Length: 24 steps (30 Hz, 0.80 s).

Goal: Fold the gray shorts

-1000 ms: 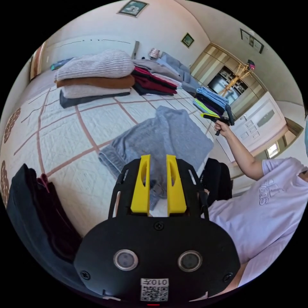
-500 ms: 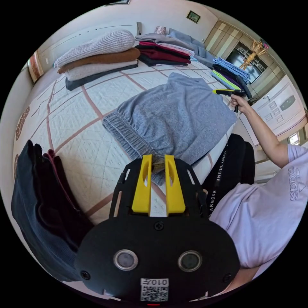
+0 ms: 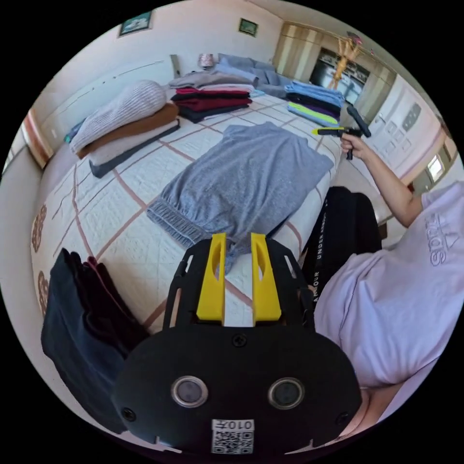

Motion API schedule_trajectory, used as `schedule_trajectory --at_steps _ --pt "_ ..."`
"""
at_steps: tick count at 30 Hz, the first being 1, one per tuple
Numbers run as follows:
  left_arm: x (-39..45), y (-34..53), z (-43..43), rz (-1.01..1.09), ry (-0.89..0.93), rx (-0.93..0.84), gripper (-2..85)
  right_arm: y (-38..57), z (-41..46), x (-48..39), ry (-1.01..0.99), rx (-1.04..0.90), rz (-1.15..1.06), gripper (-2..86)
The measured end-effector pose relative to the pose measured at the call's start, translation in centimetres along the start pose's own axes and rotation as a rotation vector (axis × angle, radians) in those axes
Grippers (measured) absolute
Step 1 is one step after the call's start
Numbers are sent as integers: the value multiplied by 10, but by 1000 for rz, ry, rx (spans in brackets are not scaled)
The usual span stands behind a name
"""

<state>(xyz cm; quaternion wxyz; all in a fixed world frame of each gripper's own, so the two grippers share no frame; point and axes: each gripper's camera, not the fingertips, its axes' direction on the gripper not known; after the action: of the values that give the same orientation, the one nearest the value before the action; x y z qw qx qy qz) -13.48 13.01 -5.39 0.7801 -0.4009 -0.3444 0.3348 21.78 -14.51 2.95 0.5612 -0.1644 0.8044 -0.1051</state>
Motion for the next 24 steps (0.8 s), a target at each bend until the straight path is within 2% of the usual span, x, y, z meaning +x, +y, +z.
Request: schedule_trajectory --at_steps 2,4,8,11,14,16,19,21,24 --pt "18 -2 11 88 -74 -64 88 18 7 -6 -8 -30 -5 62" --pt "24 -3 18 110 -74 -78 90 31 17 -13 -18 -46 4 62" --pt "20 1 30 73 6 -62 89 48 47 -37 21 -121 -21 44" --pt "14 11 26 23 50 -37 83 58 40 -40 53 -85 32 29" --pt "12 21 25 -4 59 -37 77 67 44 -33 12 -87 81 25" --pt "15 25 25 4 53 -32 78 73 59 -36 35 -126 72 25" --pt "20 30 21 23 58 -18 85 85 58 -48 60 -85 94 23" --pt "21 35 11 9 42 0 90 93 44 -67 217 -51 121 19" --pt "22 46 -15 -40 -80 28 95 104 21 -114 356 61 67 19"
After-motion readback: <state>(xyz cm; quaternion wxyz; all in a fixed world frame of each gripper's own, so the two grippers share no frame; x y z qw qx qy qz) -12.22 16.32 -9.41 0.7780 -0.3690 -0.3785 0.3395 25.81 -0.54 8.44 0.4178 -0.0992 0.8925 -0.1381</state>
